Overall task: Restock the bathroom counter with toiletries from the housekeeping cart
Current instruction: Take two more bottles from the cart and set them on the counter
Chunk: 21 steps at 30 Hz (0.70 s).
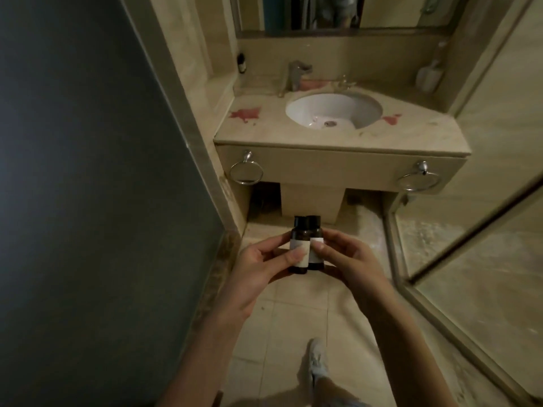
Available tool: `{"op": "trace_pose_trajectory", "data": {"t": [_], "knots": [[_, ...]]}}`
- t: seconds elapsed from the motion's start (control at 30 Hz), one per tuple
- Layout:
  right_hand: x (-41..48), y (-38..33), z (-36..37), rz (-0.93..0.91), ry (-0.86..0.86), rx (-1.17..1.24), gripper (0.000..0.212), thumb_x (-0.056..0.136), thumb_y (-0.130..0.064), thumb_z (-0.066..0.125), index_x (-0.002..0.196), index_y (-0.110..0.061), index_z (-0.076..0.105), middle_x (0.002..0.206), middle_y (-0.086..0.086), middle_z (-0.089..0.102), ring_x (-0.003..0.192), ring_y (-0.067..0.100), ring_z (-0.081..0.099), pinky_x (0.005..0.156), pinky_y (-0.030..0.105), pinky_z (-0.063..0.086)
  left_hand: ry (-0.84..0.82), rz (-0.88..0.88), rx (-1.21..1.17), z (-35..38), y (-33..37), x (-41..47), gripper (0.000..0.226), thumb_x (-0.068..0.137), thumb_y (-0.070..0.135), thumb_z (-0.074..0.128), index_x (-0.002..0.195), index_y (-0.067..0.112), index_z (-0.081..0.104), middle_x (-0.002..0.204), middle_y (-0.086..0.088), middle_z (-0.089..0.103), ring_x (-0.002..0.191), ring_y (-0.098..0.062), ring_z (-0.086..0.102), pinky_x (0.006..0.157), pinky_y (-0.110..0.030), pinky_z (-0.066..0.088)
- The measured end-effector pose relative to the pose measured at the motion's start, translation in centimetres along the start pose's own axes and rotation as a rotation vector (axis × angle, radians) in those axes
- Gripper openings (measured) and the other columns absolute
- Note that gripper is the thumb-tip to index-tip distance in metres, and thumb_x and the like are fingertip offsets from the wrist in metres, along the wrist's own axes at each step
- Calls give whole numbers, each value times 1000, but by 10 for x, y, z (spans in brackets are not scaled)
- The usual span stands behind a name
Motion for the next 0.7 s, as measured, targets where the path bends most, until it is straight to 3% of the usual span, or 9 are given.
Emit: {"op": "trace_pose_trajectory", "data": {"t": [0.23,0.37,0.6,0.7], "knots": [[77,-39,-74,22,-11,52,48,74,-27,69,120,-17,62,107,1,73,99,16,69,77,25,55,22,-65,-10,42,24,94,56,63,31,74,117,19,64,104,-5,73,102,-21,69,90,-36,54],[116,-43,-83,60,-45,41,42,70,-27,69,111,-23,62,98,-5,74,92,11,70,77,24,57,65,-92,-38,39,28,133,63,63,32,75,121,15,61,110,-6,72,104,-22,68,91,-37,53],[194,-54,-74,113,-95,55,45,72,-19,69,116,-11,64,103,7,73,93,19,71,80,29,58,112,-62,-16,19,45,209,67,59,36,77,120,16,63,106,-5,72,101,-19,69,88,-36,55],[238,-65,-70,99,-100,61,41,72,-16,68,112,-11,65,97,4,75,88,16,71,73,25,58,67,-40,10,5,60,249,52,65,25,77,116,19,64,105,-1,73,99,-16,69,85,-30,56]]}}
Point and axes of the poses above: each hand's wrist, its own x-axis towards the middle knuckle, its own z-axis out of the palm, y = z × x, the point moved 1 cm from there along x, towards the middle knuckle
